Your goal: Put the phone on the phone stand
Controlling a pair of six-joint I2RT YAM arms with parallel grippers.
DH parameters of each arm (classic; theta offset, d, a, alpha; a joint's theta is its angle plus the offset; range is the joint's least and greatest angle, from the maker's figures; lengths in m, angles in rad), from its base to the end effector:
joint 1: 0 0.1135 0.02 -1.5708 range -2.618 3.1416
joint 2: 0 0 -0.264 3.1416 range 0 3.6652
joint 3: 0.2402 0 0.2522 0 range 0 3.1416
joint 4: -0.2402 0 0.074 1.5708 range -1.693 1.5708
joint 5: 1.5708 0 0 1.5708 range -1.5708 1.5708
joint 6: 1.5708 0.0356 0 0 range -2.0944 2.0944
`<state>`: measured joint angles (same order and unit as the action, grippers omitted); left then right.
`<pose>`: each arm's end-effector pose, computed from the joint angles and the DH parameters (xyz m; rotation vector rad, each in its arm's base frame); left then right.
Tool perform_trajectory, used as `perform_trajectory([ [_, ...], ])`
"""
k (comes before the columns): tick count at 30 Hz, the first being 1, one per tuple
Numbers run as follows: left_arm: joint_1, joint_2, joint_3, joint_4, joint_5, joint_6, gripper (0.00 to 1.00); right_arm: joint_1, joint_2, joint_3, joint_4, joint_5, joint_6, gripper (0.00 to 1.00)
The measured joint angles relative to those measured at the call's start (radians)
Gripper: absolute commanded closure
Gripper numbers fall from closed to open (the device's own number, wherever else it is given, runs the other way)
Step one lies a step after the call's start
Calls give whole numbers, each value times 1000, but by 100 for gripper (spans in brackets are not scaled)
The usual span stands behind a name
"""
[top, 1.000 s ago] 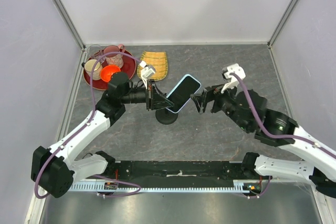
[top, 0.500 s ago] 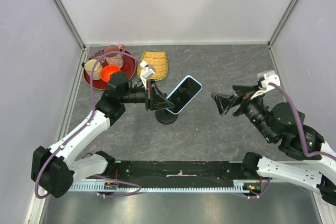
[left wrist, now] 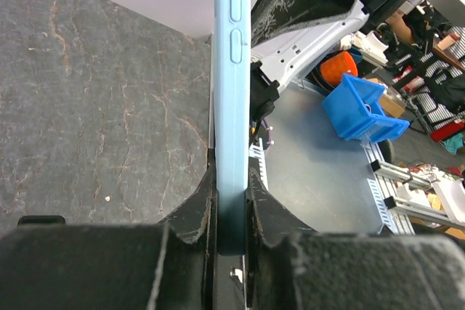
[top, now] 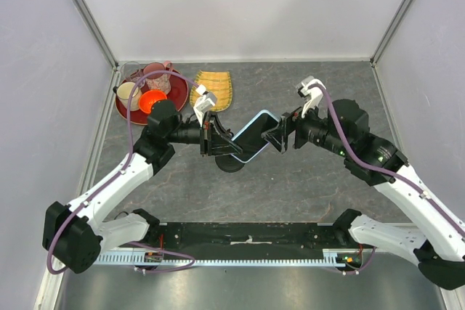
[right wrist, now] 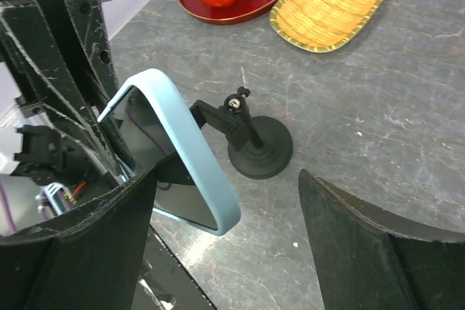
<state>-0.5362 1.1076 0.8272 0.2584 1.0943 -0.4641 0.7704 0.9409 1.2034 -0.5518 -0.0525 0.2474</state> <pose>0.1939 -0.1520 0.3376 1.0008 1.5495 -1.5905 0.1354 0.1340 0.4171 -0.5350 1.8530 0.7448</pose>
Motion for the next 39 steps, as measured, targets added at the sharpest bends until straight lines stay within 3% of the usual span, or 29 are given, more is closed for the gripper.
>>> perform_trajectory([
  [10,-16,-5,0,7,18,0,98,-227,10,0,87,-528,-1,48],
  [16,-23,-6,0,8,34,0,98,-266,29,-23,140,-702,-1,62],
  [32,-33,-7,0,25,74,0,98,-272,66,-51,220,-891,3,79],
  [39,-33,-7,0,27,87,-1,98,-278,80,-51,233,-925,1,74],
])
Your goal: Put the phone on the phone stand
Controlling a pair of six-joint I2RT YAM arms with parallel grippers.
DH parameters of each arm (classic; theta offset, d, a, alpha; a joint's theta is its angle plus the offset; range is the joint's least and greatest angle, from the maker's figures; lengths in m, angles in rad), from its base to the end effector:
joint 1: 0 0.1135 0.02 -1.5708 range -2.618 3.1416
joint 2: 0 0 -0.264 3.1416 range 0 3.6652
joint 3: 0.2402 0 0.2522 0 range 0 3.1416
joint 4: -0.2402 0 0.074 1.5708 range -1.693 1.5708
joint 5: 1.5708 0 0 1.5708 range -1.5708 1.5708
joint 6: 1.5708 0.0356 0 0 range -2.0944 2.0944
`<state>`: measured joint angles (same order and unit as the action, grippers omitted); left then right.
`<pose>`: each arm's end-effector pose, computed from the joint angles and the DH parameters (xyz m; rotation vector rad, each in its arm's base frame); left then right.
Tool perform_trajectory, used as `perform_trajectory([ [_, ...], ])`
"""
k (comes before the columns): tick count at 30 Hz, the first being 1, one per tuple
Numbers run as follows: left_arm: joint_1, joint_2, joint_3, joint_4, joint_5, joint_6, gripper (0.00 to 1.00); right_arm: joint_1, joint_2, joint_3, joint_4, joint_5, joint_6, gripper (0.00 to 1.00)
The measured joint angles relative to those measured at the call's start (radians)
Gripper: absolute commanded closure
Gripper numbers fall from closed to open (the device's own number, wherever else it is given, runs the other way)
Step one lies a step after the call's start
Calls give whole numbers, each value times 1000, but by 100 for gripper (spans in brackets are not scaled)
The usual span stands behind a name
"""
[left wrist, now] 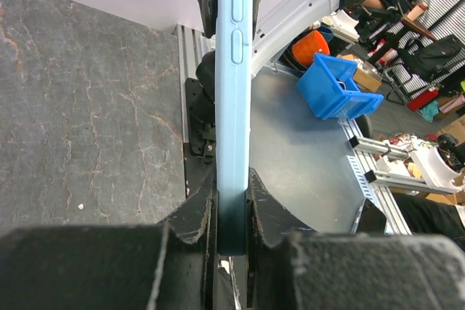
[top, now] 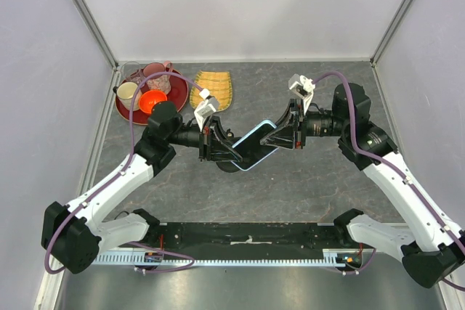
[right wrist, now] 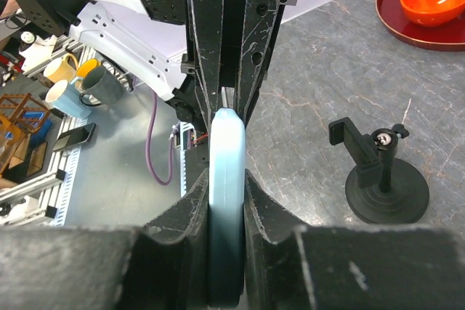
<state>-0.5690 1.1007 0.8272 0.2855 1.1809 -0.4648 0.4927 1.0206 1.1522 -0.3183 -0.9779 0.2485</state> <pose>0.1844 -0.1571 0.3415 1.1192 1.4780 -1.6614 0.1703 0.1250 0.4127 -0.9646 1.6188 1.3727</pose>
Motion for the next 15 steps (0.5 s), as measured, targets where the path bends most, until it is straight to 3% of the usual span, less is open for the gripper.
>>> perform_trajectory([
  [3,-3,0,0,0,-1,0,98,1,11,0,5,-20,-3,76],
  [6,-5,1,0,-1,-1,-1,98,2,18,0,8,-27,-4,86],
  [7,-5,1,0,-1,-1,-2,98,1,18,0,10,-27,-5,99],
  [10,-5,1,0,-1,-1,-2,95,0,19,0,10,-30,-9,100],
  [11,-5,1,0,-1,-2,-2,89,0,18,0,10,-30,-10,100],
  [12,-5,1,0,-2,-5,-2,73,0,17,-2,12,-29,-10,100],
  [14,-6,-3,1,-30,-40,8,55,1,7,-12,14,-9,-8,100],
  [15,-8,-9,5,-63,-85,20,40,1,-2,-19,10,16,-9,100],
])
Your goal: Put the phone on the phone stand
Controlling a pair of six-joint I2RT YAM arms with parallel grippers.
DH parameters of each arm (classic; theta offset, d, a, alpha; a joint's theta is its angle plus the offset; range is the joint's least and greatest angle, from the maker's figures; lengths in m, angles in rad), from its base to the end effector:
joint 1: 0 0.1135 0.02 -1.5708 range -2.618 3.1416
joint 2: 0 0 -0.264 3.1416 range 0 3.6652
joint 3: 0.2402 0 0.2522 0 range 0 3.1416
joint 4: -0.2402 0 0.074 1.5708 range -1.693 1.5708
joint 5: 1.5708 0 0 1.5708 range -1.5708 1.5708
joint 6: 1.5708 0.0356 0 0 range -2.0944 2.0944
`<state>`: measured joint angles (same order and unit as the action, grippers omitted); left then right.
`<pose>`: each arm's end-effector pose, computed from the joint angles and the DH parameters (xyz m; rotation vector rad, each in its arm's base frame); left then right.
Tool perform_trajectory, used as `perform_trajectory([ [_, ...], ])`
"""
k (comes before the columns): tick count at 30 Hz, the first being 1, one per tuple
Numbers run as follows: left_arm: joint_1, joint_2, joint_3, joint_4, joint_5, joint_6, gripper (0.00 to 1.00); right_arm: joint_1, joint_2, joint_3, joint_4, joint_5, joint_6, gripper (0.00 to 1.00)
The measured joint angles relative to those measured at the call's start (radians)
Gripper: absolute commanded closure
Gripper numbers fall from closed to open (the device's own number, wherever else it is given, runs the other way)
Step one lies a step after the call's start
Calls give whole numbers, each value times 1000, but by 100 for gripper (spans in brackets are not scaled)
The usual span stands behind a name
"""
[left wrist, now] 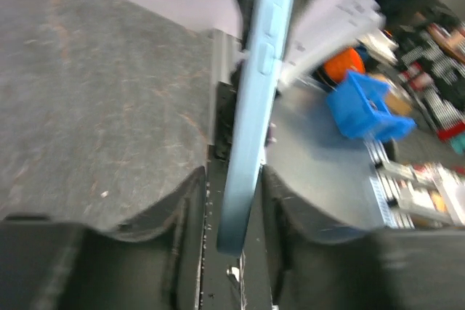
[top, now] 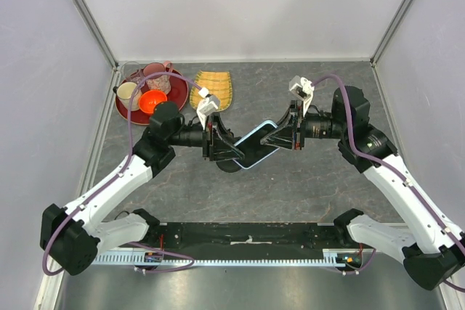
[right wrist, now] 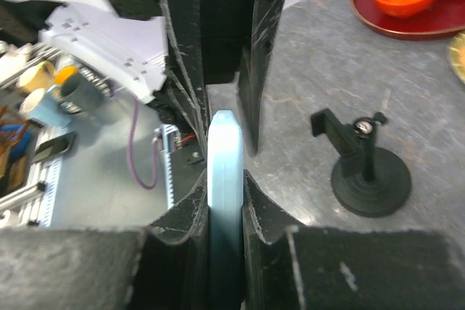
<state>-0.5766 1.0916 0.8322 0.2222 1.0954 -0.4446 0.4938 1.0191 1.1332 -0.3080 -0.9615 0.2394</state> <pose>0.1845 -0.1577 0.3396 1.0472 1.5395 -1.6101 0.1718 0.1256 0.4076 -0.9579 1.6254 1.3555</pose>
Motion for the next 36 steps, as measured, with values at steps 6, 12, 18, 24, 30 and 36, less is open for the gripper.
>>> perform_trajectory([
  [6,-8,-92,49,-278,-602,111,36,9,-122,-48,-68,411,55,100],
  [12,-11,-50,153,-472,-957,179,29,6,-234,-63,-115,768,105,100],
  [18,-111,-39,156,-605,-1138,188,32,6,-223,-61,-155,882,97,100],
  [24,-205,-53,144,-673,-1271,173,29,6,-217,-61,-175,898,92,100],
  [30,-301,-47,143,-707,-1335,150,35,6,-220,-61,-172,890,90,100],
  [36,-322,-2,143,-728,-1383,124,45,6,-229,-63,-172,887,90,100],
])
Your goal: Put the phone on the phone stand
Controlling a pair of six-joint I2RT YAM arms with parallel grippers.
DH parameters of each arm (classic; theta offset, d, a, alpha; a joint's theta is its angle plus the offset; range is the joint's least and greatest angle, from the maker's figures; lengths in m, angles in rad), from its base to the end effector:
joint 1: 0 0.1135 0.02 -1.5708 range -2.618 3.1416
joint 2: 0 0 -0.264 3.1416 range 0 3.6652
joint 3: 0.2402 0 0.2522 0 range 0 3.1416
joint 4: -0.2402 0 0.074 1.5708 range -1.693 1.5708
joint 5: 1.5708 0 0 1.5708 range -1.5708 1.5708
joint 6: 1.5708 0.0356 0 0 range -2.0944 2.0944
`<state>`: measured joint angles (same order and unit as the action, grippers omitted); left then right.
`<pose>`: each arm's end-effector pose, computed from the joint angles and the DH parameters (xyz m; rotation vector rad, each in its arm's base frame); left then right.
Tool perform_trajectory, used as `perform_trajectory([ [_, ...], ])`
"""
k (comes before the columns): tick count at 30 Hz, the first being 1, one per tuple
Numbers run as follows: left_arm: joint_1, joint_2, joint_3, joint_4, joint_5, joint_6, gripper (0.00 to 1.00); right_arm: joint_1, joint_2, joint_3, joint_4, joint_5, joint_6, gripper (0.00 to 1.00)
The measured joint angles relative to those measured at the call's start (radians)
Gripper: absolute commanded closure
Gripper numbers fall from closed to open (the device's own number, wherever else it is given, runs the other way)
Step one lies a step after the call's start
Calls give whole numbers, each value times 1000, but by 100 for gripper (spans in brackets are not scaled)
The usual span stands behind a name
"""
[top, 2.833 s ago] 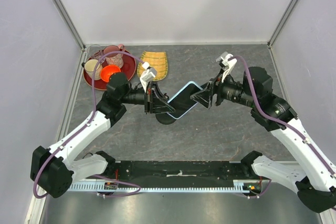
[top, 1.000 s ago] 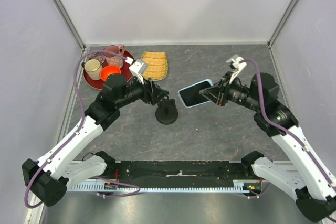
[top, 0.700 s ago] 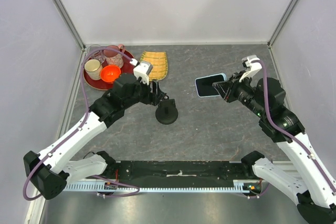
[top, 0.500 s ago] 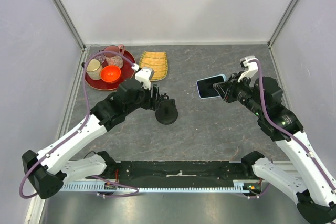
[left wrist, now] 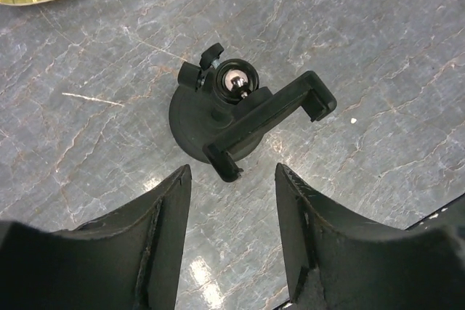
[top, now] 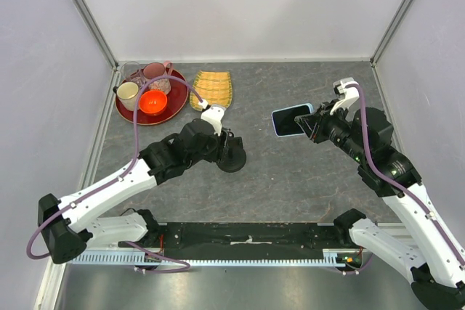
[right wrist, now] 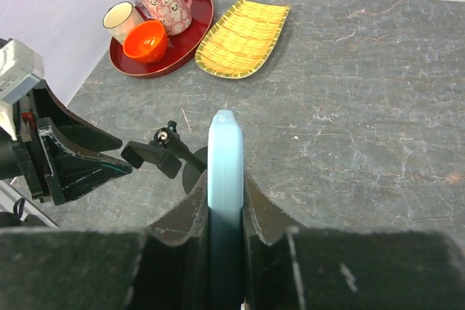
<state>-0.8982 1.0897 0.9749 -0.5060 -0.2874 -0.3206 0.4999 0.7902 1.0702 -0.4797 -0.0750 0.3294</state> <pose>0.1549 -0.1783 0.3162 0.4658 2.1379 -0.3834 0.1395 0.0792 0.4047 -0.2103 1.8063 0.6613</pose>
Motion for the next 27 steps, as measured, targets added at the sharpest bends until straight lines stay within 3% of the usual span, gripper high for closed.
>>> perform_trajectory([
  [9,-3,19,-6,-3,-3,7,52,0,-2,0,0,-19,0,100],
  [15,-3,12,-24,18,2,62,66,0,8,0,-1,-64,-8,100],
  [18,-3,15,-24,25,0,84,78,0,19,0,-3,-90,-17,100],
  [19,-3,15,-24,26,1,89,87,0,21,0,-3,-97,-21,100],
  [23,-2,15,-24,40,3,136,98,0,44,2,-19,-164,-66,100],
  [27,-3,9,-28,53,41,233,98,5,94,29,-73,-340,-174,100],
])
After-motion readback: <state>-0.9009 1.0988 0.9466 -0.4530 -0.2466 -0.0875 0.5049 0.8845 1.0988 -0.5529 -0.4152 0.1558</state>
